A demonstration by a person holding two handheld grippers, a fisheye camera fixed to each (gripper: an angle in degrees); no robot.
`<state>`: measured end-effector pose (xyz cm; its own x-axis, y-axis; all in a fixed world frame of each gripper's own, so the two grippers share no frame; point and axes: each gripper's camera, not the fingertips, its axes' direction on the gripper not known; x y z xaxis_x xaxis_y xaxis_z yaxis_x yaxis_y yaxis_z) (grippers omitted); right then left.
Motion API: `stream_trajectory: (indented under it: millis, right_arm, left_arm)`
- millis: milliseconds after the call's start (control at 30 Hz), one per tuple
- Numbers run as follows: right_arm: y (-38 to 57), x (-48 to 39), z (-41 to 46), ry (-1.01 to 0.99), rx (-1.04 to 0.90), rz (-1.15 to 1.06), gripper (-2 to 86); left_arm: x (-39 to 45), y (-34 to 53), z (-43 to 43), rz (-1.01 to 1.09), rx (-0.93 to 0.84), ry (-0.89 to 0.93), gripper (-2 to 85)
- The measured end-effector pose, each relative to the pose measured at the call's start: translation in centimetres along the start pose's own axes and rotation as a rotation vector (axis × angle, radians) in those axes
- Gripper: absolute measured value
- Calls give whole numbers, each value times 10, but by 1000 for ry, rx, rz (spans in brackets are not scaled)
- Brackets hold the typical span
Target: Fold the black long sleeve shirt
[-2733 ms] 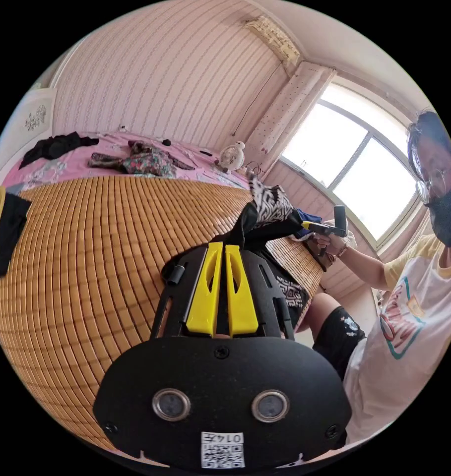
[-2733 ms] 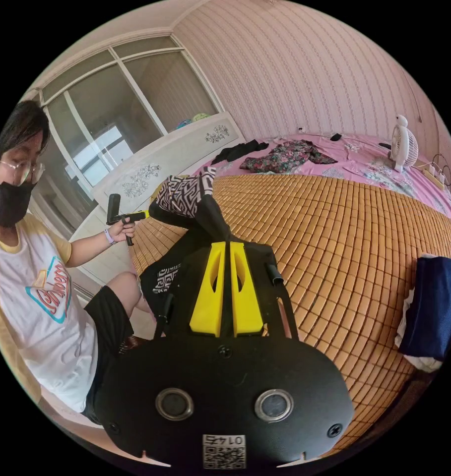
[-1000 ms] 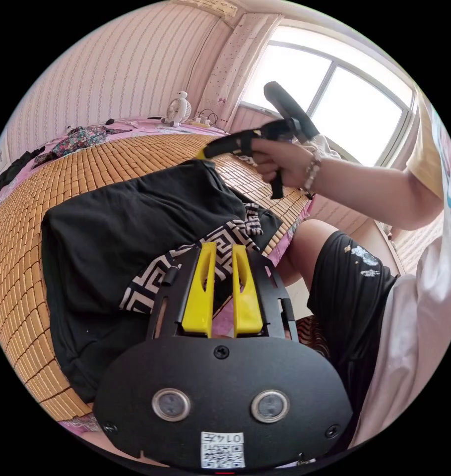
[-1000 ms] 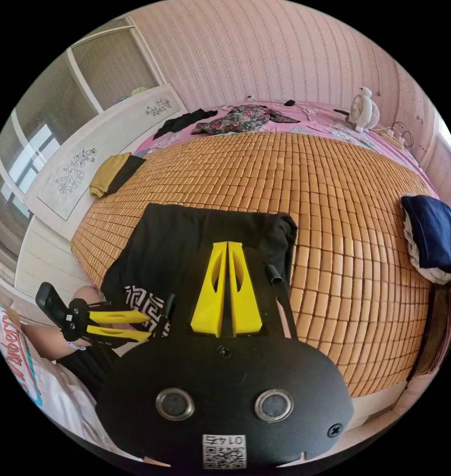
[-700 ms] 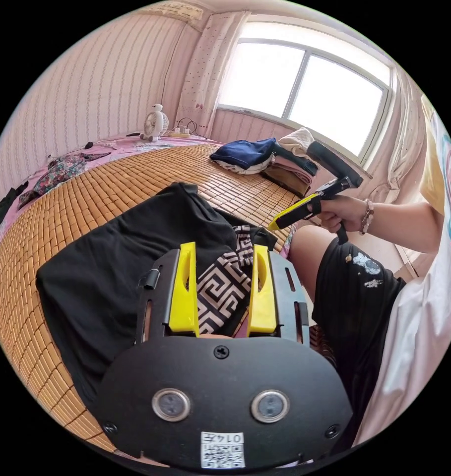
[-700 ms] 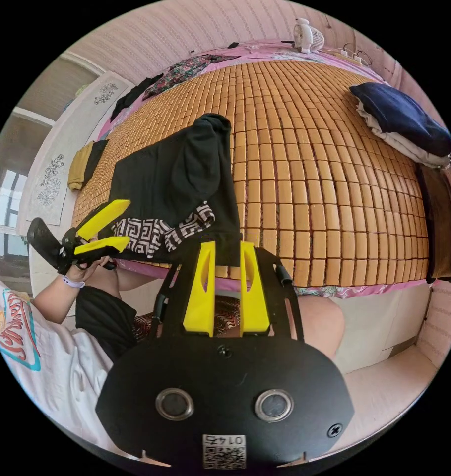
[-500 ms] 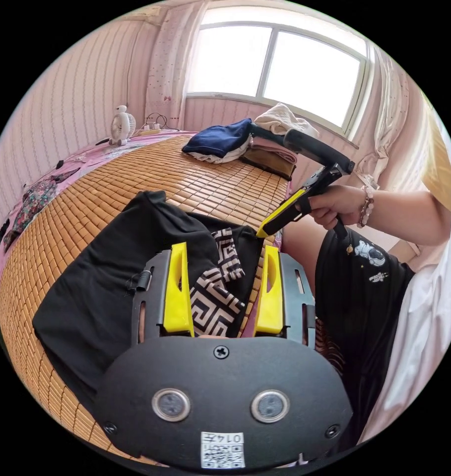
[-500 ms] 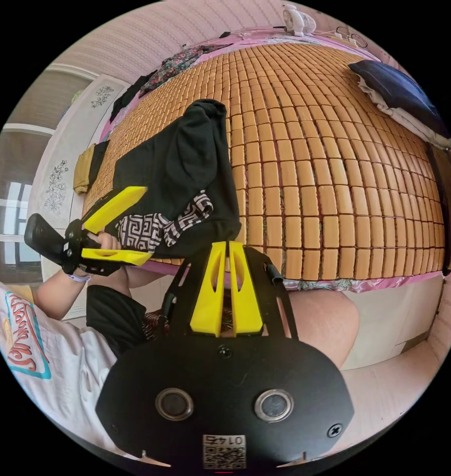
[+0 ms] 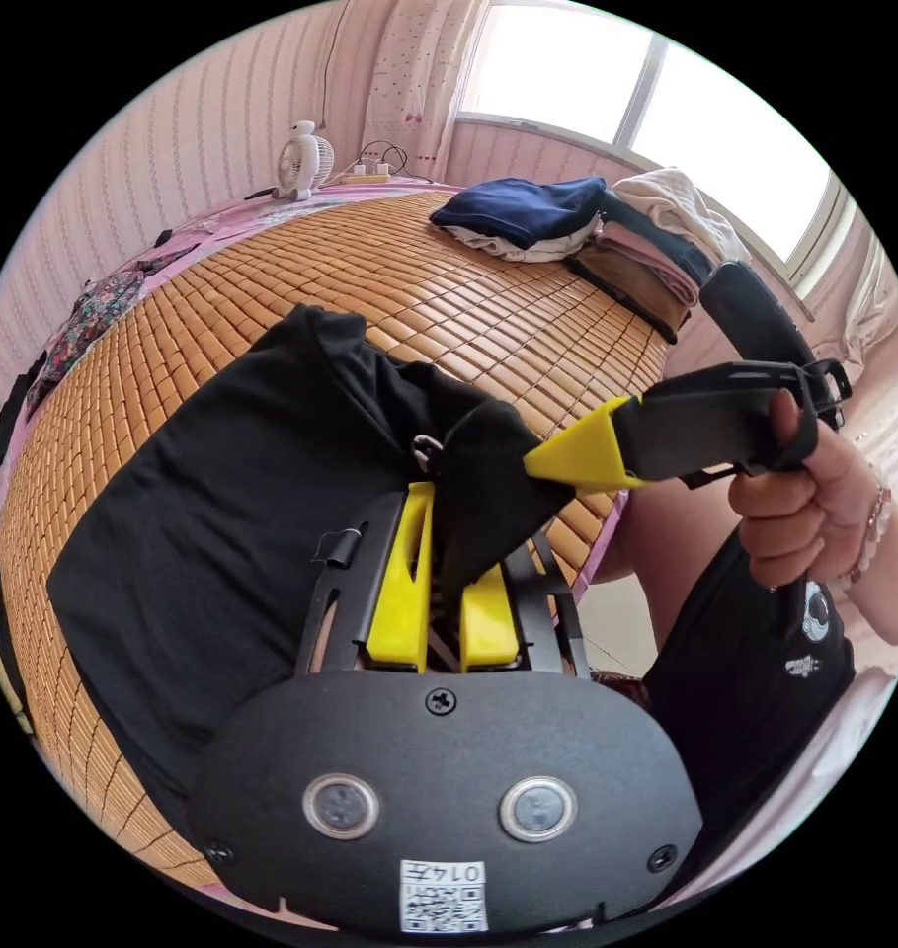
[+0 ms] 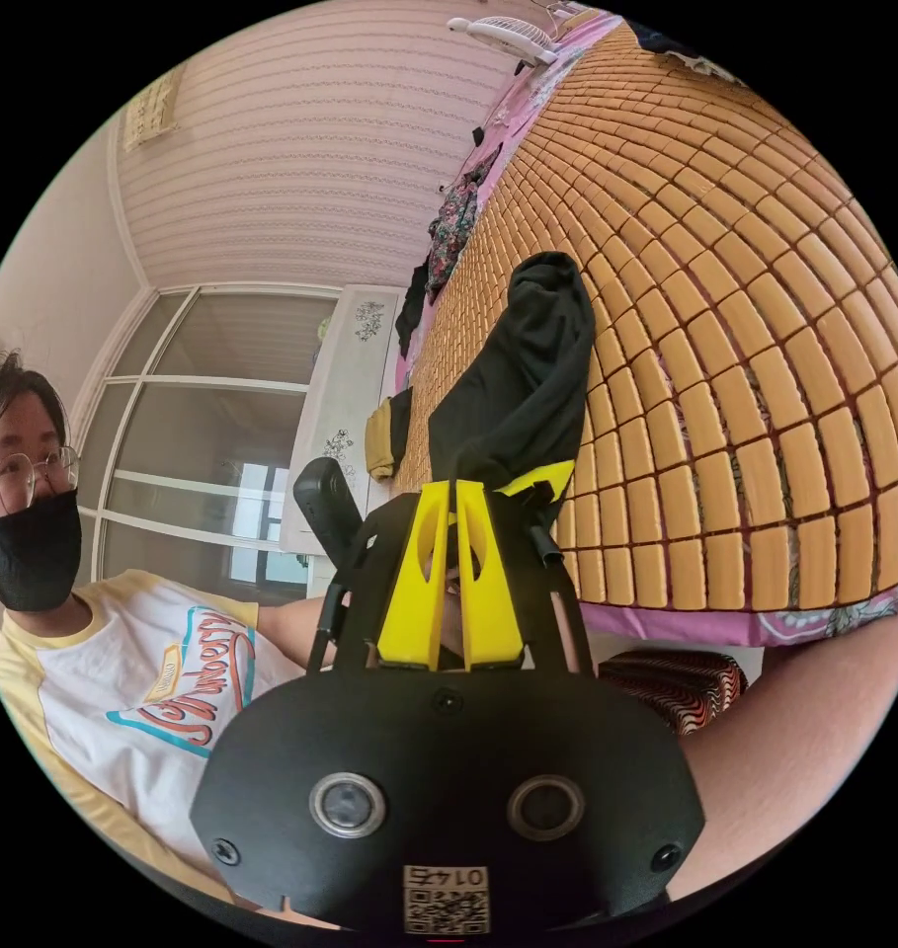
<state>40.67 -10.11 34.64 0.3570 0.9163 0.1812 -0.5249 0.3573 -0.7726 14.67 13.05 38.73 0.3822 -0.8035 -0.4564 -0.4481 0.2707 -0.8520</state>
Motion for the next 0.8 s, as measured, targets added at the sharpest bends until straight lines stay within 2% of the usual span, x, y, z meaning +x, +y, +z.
stream_trajectory:
  millis: [33, 200, 367, 533, 633, 800]
  right_arm:
    - [0, 6, -6, 17, 15, 12, 49]
    - [-8, 48, -38, 123, 120, 82, 81]
    - [-16, 68, -42, 13, 225, 147, 77]
    - [-17, 69, -39, 88, 191, 134, 63]
    - [-11, 66, -51, 2, 190, 124, 43]
    - [-1, 22, -78, -83, 216, 39, 15]
  left_arm:
    - [0, 3, -3, 11, -8, 32, 18]
    - [15, 35, -23, 107, -16, 121, 16]
    - [40, 71, -50, 195, -13, 97, 14]
    - [41, 80, -68, 171, 20, 107, 14]
    - [35, 74, -81, 134, 37, 124, 14]
    - [28, 71, -116, 72, 170, 141, 13]
